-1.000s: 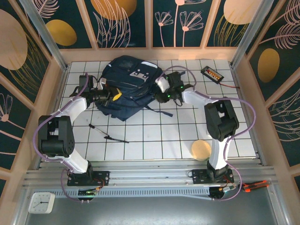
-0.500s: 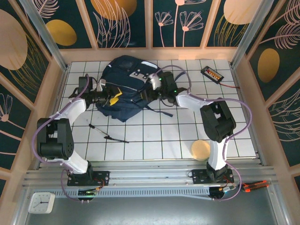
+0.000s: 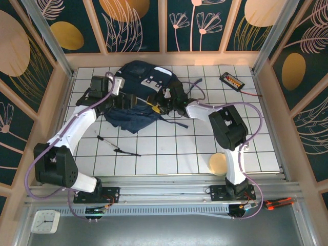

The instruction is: Pack books, pencil case, and school supplies into a backpack

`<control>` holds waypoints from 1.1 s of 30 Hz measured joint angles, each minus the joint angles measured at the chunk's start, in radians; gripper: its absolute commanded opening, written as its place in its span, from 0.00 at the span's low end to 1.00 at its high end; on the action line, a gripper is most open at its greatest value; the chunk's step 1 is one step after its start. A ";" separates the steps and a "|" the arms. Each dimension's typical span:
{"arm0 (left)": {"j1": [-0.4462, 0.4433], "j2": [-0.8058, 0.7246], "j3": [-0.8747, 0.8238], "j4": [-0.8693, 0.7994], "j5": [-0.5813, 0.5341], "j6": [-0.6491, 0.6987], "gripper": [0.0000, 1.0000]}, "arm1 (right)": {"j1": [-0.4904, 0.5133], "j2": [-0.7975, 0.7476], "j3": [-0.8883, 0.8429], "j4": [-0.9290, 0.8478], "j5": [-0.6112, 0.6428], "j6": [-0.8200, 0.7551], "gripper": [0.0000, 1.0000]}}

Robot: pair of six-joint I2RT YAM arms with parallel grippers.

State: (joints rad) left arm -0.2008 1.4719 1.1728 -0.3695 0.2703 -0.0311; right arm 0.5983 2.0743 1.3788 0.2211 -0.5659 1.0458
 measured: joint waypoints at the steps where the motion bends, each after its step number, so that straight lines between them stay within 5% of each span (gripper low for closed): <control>1: -0.005 0.008 0.000 0.008 -0.011 0.042 0.88 | 0.000 0.005 0.005 0.000 0.000 0.020 0.57; 4: -0.009 0.013 -0.006 0.043 -0.024 0.169 0.79 | 0.000 0.004 0.006 0.007 0.009 0.075 0.57; 12: -0.048 0.029 -0.087 0.141 0.063 0.546 0.83 | -0.004 0.001 -0.012 0.033 0.026 0.135 0.57; 19: -0.068 0.069 -0.087 0.142 0.092 0.731 0.81 | -0.016 -0.009 -0.013 0.035 0.026 0.140 0.57; 26: -0.069 0.154 -0.051 0.142 0.080 0.795 0.53 | -0.022 -0.024 -0.019 0.038 0.023 0.140 0.57; 29: -0.073 0.207 -0.009 0.132 0.074 0.808 0.31 | -0.024 -0.028 -0.019 0.038 0.022 0.140 0.57; 31: -0.080 0.229 0.015 0.108 0.075 0.815 0.00 | -0.027 -0.028 -0.019 0.038 0.023 0.139 0.57; 33: -0.089 0.254 0.047 0.093 0.082 0.818 0.00 | -0.034 -0.032 -0.024 0.038 0.023 0.130 0.64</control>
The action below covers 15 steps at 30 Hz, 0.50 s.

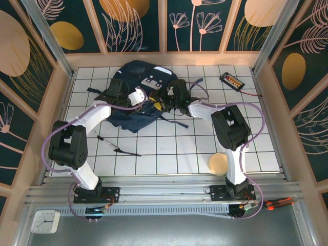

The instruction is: Pack books, pencil case, and school supplies into a backpack

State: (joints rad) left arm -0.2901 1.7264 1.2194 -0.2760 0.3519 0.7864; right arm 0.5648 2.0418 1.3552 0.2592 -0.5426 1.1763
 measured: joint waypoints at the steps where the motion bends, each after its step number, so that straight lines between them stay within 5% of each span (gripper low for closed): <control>1: -0.004 0.013 0.021 -0.012 0.004 -0.009 0.00 | -0.003 -0.009 -0.010 0.000 0.002 -0.015 0.72; 4: -0.007 0.034 0.066 -0.030 0.016 -0.051 0.00 | -0.010 -0.069 -0.053 -0.021 0.048 -0.080 0.99; 9: -0.006 0.034 0.113 -0.043 0.053 -0.158 0.00 | -0.008 -0.274 -0.167 -0.021 0.190 -0.300 0.99; 15: -0.002 -0.017 0.134 -0.047 0.090 -0.228 0.00 | -0.063 -0.343 -0.135 -0.041 0.068 -0.655 0.81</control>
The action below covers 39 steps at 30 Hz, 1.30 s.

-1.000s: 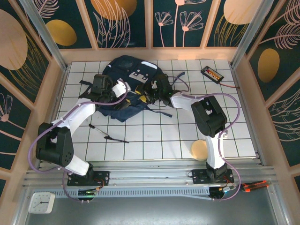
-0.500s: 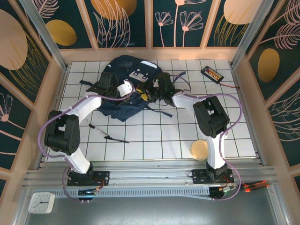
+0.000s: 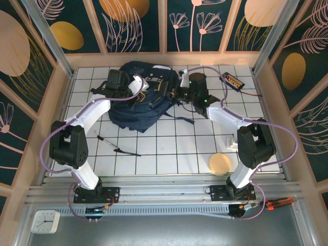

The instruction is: Pack books, pencil case, and school supplies into a backpack

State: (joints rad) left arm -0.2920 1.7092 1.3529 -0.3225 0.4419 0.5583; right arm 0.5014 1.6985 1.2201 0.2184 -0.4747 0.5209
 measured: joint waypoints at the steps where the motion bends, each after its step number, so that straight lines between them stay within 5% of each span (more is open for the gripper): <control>1: 0.002 -0.009 0.005 -0.006 0.005 -0.006 0.00 | -0.003 0.011 0.019 -0.031 -0.013 -0.078 0.75; 4: 0.006 -0.022 0.024 -0.031 0.029 -0.025 0.00 | -0.001 0.026 0.026 -0.087 -0.071 -0.252 0.60; 12: 0.011 -0.024 0.034 -0.056 0.066 -0.045 0.00 | 0.036 0.111 0.053 -0.172 -0.155 -0.481 0.68; 28: 0.017 -0.039 0.027 -0.063 0.079 -0.045 0.00 | 0.108 0.208 0.109 -0.211 -0.086 -0.575 0.65; 39: 0.017 -0.068 -0.018 -0.060 0.085 -0.015 0.00 | 0.122 0.209 0.119 -0.221 -0.065 -0.601 0.18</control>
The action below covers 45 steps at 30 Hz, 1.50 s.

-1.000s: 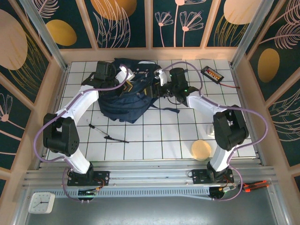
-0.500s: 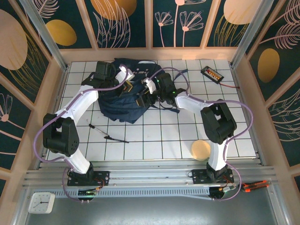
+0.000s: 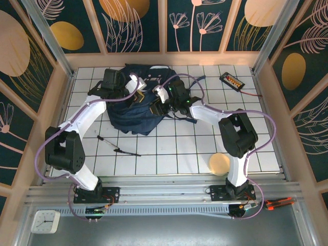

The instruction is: Pack books, pencil case, and school supplies into a backpack

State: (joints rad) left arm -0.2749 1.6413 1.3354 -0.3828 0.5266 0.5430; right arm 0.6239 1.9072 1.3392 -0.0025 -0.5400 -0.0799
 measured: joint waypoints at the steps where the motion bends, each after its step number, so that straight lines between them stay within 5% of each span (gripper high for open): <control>1: 0.000 -0.006 -0.010 0.002 0.000 0.006 0.00 | 0.000 0.000 0.000 -0.003 0.000 0.002 0.17; 7: -0.005 -0.046 -0.057 0.006 -0.015 0.045 0.00 | -0.001 -0.038 -0.051 -0.006 0.001 0.000 0.14; 11: -0.010 -0.061 -0.065 0.005 -0.016 0.056 0.00 | -0.011 -0.071 -0.085 -0.007 -0.019 0.000 0.35; 22: -0.008 -0.064 -0.066 0.005 -0.017 0.055 0.00 | -0.033 -0.040 -0.016 -0.053 -0.069 -0.062 0.44; 26: -0.008 -0.064 -0.066 0.005 -0.018 0.055 0.00 | -0.026 -0.026 -0.003 -0.063 -0.071 -0.076 0.37; 32: -0.008 -0.064 -0.066 0.004 -0.018 0.055 0.00 | -0.015 -0.024 0.001 -0.065 -0.075 -0.071 0.13; 45: -0.020 -0.077 -0.092 0.027 -0.017 0.071 0.00 | -0.091 -0.129 -0.151 0.016 -0.122 0.035 0.04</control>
State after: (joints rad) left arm -0.2947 1.5646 1.2430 -0.3561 0.5098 0.6136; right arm 0.5331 1.7786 1.1881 0.0132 -0.6617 -0.0448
